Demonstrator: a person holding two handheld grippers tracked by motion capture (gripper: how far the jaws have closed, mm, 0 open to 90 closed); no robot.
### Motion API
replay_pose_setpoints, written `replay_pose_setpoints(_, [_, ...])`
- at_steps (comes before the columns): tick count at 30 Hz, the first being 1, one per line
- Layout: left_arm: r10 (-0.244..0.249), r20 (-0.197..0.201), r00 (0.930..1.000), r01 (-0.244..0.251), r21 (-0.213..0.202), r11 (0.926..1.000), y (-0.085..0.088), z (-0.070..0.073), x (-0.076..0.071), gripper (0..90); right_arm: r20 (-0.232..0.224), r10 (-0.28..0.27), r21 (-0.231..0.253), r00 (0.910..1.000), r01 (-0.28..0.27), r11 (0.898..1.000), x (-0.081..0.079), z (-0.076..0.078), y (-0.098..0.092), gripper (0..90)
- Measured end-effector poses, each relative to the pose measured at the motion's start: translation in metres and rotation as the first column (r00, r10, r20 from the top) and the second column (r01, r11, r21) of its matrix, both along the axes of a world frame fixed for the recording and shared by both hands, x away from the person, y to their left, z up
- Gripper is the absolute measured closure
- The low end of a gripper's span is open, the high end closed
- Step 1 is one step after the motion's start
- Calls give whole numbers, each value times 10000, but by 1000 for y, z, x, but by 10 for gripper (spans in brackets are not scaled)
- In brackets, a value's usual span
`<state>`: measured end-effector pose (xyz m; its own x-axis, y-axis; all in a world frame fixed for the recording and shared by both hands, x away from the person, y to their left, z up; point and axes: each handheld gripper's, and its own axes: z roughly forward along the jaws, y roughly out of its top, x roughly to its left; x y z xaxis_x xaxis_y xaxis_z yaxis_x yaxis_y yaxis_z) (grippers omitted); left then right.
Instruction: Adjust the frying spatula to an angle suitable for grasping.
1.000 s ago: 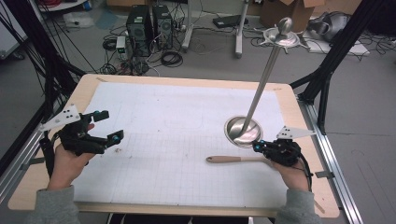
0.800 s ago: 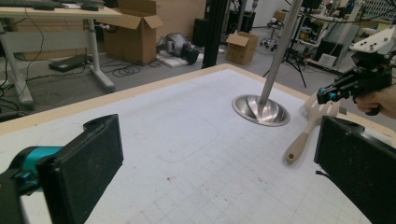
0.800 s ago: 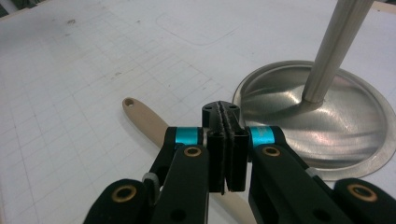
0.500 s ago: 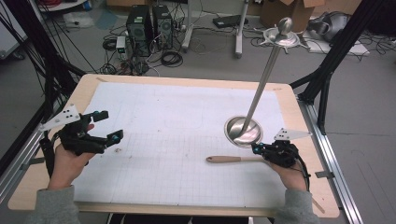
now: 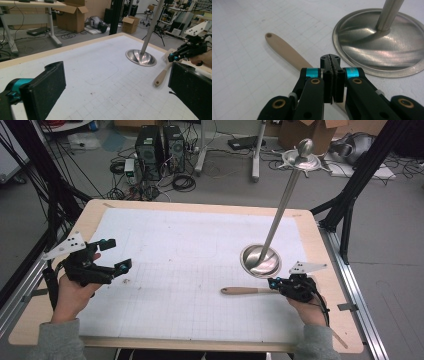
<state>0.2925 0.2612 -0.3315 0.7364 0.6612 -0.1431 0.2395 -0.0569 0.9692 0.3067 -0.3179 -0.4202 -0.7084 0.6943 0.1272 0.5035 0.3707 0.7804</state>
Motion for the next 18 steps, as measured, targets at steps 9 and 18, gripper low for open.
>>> replay_pose_setpoints(9, [4, -66, 10000, -4, 40, 10000, -1, -1, 1, 17, -181, -140, -331, 9997, 134, 9994, 2, -7, 0, 898])
replay_pose_setpoints(18, [-5, -160, 9999, 7, 113, 9999, -2, -4, 2, 17, -223, -207, -601, 9995, 193, 9980, 3, -11, 1, 898])
